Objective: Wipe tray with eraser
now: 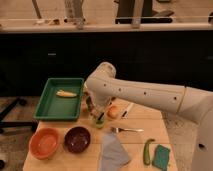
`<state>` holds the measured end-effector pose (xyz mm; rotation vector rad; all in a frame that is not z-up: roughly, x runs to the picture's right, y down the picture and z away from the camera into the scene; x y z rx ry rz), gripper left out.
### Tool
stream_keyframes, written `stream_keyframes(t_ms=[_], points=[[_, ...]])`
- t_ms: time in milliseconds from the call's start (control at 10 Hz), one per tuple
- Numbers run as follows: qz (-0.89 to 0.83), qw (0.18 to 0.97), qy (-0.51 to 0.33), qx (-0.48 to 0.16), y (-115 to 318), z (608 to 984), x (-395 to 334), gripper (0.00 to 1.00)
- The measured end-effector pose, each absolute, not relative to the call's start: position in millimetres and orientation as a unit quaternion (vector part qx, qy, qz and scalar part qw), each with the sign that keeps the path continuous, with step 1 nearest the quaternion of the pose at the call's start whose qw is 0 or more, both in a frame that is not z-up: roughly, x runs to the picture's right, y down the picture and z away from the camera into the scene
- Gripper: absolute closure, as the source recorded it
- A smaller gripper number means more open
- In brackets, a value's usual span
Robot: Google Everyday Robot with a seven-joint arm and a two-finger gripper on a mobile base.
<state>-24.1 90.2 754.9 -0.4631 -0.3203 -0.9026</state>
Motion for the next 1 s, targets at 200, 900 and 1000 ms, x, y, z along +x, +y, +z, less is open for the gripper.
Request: stream_keyframes(t_ms=[200,900,1000], points=[[-0.44,0.857,-0.156,-0.217,88,758,-35,1.0],[-0.522,0.806,-0.193,-0.2,71,773,-148,1.0],[-0.532,0.799,-0.196,-0.2,69,775,-157,1.0]])
